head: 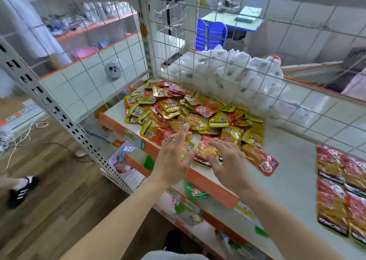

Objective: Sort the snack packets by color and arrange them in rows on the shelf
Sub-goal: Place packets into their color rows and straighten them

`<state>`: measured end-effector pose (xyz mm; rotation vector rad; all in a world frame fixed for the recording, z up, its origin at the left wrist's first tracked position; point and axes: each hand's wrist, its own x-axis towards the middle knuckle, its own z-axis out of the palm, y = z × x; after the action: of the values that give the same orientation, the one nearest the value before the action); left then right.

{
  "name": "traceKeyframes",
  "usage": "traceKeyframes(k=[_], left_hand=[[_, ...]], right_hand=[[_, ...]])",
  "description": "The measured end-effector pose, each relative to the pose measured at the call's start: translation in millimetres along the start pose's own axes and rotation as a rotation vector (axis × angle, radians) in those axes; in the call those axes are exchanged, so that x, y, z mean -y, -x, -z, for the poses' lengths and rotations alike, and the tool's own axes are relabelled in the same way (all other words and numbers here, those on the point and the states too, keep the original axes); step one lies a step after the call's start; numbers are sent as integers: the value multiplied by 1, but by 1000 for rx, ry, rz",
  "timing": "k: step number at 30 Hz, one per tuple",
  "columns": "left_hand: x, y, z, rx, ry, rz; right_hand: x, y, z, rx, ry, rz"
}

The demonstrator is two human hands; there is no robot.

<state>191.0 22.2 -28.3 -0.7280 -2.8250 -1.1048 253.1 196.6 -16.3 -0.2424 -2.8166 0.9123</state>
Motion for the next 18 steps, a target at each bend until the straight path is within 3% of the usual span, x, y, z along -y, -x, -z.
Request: traceKeyframes(k=[7, 12, 18], left_hand=[[43, -37, 50, -54, -36, 10], [66, -64, 78, 46, -232, -19], [69, -82, 81, 192, -418, -102]], right_hand=[[35, -51, -29, 105, 52, 21], [52, -77, -37, 123, 43, -57], [55, -111, -34, 4, 112, -84]])
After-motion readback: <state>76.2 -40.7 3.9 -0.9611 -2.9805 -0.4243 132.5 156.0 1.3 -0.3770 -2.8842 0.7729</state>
